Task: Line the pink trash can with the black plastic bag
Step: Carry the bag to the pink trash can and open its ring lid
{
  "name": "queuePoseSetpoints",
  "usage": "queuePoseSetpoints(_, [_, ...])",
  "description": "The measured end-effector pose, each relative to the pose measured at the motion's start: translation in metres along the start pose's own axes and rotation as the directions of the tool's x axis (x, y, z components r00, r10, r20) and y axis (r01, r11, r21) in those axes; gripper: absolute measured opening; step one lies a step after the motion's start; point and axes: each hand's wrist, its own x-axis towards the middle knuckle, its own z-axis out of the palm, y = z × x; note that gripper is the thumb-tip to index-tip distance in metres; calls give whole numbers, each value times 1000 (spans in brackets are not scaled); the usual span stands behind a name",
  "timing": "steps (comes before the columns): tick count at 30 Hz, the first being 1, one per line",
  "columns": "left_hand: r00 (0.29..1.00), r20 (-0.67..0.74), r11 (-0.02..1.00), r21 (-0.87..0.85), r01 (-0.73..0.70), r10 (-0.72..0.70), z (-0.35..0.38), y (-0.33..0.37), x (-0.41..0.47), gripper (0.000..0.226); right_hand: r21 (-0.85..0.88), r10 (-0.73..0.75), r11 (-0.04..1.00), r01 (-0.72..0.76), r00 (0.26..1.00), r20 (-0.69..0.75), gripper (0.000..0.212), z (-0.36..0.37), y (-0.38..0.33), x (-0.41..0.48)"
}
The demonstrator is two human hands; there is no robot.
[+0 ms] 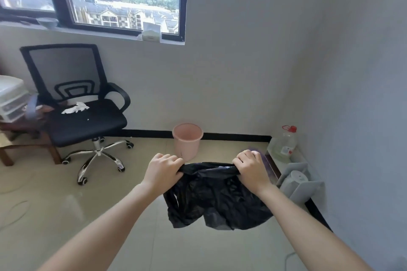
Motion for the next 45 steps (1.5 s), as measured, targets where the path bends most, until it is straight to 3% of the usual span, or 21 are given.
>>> queuePoseSetpoints(4, [1000,22,1000,-19,10,-9,30,-22,65,5,15,12,1000,-12,999,45,32,37,37,63])
queuePoseSetpoints(8, [997,46,997,-41,60,-58,75,-55,105,29,31,-29,999,26,996,90,32,86,52,114])
queuePoseSetpoints(15, [993,68,992,-66,105,-101,144,-143,199,30,79,2,997,-16,986,168,36,178,60,228])
queuePoseSetpoints(20, [990,111,992,-79,96,-87,179,-201,266,27,136,5,990,-29,985,171,38,228,68,301])
queuePoseSetpoints(22, [988,143,994,-88,68,-55,193,-214,289,15,173,37,982,-74,977,208,41,247,73,318])
queuePoseSetpoints(23, [988,146,994,-92,53,-39,203,-218,296,5,180,51,979,-94,971,232,43,257,75,323])
queuePoseSetpoints(25, [973,232,993,-108,41,-15,224,-220,308,22,195,66,972,-128,953,296,46,274,80,330])
queuePoseSetpoints(28, [961,277,993,-104,59,-28,252,-218,331,30,218,77,960,-177,913,401,45,306,93,341])
queuePoseSetpoints(32, [948,311,990,-90,105,-72,284,-213,362,31,396,-40,898,-191,862,506,52,354,104,356])
queuePoseSetpoints(37, [938,328,987,-77,143,-110,331,-207,385,32,546,-201,837,-26,914,351,44,401,102,384])
queuePoseSetpoints(40, [925,361,983,-92,159,-116,365,-203,385,32,500,-188,865,-36,901,391,40,435,104,384])
queuePoseSetpoints(45, [941,337,997,-81,3,25,456,-213,370,42,489,-171,870,-61,893,416,40,527,104,366])
